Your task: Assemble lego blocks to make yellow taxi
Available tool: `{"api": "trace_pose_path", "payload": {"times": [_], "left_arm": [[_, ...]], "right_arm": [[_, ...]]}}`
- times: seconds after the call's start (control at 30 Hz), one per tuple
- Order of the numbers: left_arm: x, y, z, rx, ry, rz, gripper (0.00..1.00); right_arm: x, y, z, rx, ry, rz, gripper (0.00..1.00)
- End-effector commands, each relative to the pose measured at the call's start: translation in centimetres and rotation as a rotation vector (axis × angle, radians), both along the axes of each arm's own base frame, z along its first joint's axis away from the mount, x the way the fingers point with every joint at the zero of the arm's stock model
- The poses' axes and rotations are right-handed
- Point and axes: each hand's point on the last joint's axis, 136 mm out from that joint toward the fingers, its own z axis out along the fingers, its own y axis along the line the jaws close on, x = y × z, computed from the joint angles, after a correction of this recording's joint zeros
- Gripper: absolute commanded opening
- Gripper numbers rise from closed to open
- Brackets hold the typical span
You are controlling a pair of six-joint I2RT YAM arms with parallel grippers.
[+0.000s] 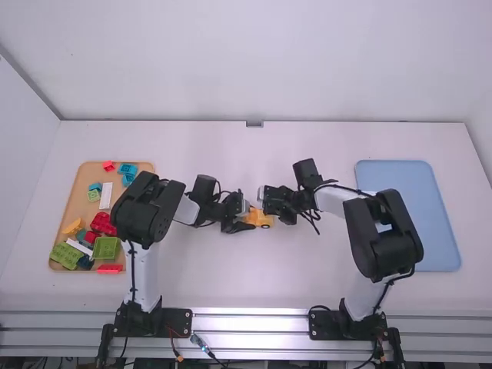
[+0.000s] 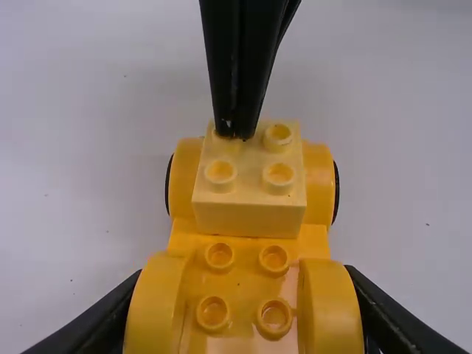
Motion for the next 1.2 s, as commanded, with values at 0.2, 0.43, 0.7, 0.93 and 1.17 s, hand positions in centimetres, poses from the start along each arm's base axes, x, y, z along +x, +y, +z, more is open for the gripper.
{"api": "trace_pose_path", "payload": {"times": [0.2,0.43,0.7,0.93,1.17], "left_arm": [[-0.6,0.7,-2.2,0.067,0.078,0.052,0.34],[-0.6,0.7,-2.2,0.068,0.08,0.053,0.34],[-0.6,0.7,-2.2,0.066,0.08,0.051,0.44],[-0.7,0.7,-2.2,0.066,0.081,0.051,0.99],[-0.5,1.0,-1.8,0.063,0.113,0.077,0.99]], "right_arm": [[-1.7,-3.2,-5.3,-0.171,0.066,0.014,0.0],[1.1,0.4,2.5,0.163,-0.005,0.064,0.0],[3.1,-1.8,8.1,0.245,-0.049,0.0,0.99],[2.7,-3.6,8.4,0.236,0.002,-0.058,0.99],[2.4,-3.7,8.2,0.23,0.02,-0.059,0.99]]}}
